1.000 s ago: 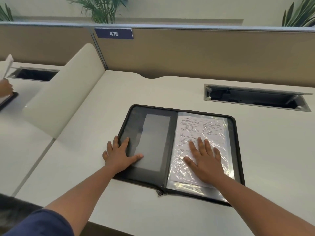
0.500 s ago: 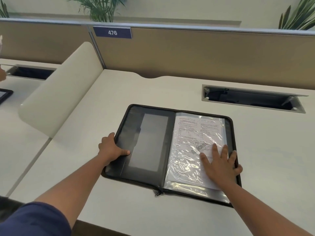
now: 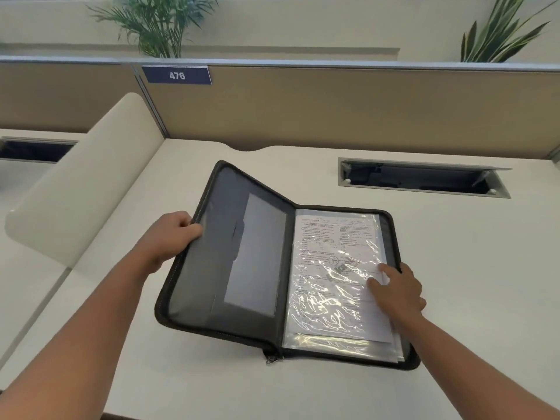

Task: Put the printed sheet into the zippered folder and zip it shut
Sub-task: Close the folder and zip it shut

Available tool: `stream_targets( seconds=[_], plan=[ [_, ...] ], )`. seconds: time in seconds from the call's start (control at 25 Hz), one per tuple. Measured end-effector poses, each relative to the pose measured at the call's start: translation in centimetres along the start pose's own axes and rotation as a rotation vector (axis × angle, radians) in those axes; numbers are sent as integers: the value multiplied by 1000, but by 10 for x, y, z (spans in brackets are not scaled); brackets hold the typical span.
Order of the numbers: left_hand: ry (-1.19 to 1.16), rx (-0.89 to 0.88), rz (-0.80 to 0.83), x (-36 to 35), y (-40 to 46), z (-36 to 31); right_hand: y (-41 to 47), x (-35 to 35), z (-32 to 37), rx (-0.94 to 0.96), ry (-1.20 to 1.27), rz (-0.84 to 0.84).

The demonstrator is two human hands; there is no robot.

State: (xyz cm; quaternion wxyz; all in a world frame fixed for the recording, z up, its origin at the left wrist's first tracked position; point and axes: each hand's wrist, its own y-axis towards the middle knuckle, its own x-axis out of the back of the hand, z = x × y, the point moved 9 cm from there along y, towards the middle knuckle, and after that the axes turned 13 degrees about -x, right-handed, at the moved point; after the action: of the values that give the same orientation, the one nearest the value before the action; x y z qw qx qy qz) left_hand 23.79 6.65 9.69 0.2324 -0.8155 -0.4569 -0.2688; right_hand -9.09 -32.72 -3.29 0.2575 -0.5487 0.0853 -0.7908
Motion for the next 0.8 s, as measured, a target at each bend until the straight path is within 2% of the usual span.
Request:
stream_targets(
  seconds=[0.16, 0.24, 0.32, 0.4, 0.48, 0.6, 0.68, 0.8],
  plan=[
    [-209, -150, 208, -36, -9, -87, 1, 8, 0, 4, 71, 44],
    [-235, -227, 230, -58, -13, -128, -3, 14, -1, -7, 125, 47],
    [-223, -305, 221, -81, -20, -166, -10, 27, 1, 14, 157, -28],
    [-215, -356, 211, -104, -27, -194, -23, 38, 16, 150, 257, -39],
    [-184, -389, 216, -128, -33, -212, -41, 48, 39, 280, 493, 118],
    [-50, -486, 202, -163, -38, -237, -63, 68, 66, 341, 811, 330],
    [-24, -561, 240, -191, -43, -250, -67, 81, 74, 331, 937, 383],
    [-13, -583, 361, -233, -47, -243, -61, 93, 69, 333, 983, 393]
  ],
)
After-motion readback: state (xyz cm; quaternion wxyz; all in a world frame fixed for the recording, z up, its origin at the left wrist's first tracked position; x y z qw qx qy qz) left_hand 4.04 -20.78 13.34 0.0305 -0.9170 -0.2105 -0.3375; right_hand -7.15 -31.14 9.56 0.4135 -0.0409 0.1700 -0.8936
